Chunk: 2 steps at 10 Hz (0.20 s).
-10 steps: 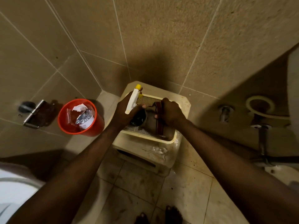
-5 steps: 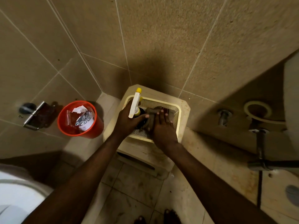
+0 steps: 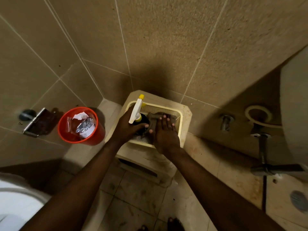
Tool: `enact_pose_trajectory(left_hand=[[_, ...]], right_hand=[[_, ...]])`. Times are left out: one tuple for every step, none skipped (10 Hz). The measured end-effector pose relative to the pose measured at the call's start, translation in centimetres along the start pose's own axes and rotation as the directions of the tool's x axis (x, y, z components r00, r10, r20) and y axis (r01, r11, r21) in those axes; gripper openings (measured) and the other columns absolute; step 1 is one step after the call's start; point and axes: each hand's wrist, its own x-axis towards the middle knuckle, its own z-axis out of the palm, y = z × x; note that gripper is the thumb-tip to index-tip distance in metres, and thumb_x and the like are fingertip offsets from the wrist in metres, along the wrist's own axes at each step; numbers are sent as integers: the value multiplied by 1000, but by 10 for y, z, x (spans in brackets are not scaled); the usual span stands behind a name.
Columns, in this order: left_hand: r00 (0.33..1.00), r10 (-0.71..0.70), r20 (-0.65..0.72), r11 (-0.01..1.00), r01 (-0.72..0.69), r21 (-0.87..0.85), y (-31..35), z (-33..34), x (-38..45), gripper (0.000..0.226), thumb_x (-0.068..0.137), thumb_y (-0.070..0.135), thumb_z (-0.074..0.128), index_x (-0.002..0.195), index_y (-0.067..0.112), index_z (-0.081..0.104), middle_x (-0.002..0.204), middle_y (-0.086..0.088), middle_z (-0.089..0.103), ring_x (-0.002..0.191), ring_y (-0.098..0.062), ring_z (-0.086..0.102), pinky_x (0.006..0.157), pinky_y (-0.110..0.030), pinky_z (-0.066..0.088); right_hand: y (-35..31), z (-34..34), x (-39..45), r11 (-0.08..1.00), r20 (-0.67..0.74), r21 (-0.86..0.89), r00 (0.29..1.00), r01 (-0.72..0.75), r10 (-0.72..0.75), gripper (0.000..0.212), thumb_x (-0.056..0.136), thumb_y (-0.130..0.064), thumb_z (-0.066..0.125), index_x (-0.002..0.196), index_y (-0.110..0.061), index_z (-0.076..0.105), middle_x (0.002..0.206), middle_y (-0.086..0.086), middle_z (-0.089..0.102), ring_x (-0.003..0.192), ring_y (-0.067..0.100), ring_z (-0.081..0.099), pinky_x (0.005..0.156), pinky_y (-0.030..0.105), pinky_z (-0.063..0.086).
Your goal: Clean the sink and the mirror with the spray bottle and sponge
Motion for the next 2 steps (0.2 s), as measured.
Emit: enact_pose_trajectory(left_hand=[[996,56,63,995,-61,75,11,-12,-11,84,66,38,78,139,33,36,134,25,47,123,6,44,100,-13,36],[996,80,38,987,-85,133,22,-25,-31,80,68,49,66,139,33,32,140,21,42,128,4,38,103,-15,33]], right_hand=[[0,-5,-13,999,-120,41,993,27,-22,70,98,-48,10,151,-3,6,159,18,3,147,28,-3,117,36,-5],[-6,-19,-17,996,-232,68,972,55,-38,81,89,-53,-2,150,-3,14,158,18,12,147,30,6,118,39,-1]])
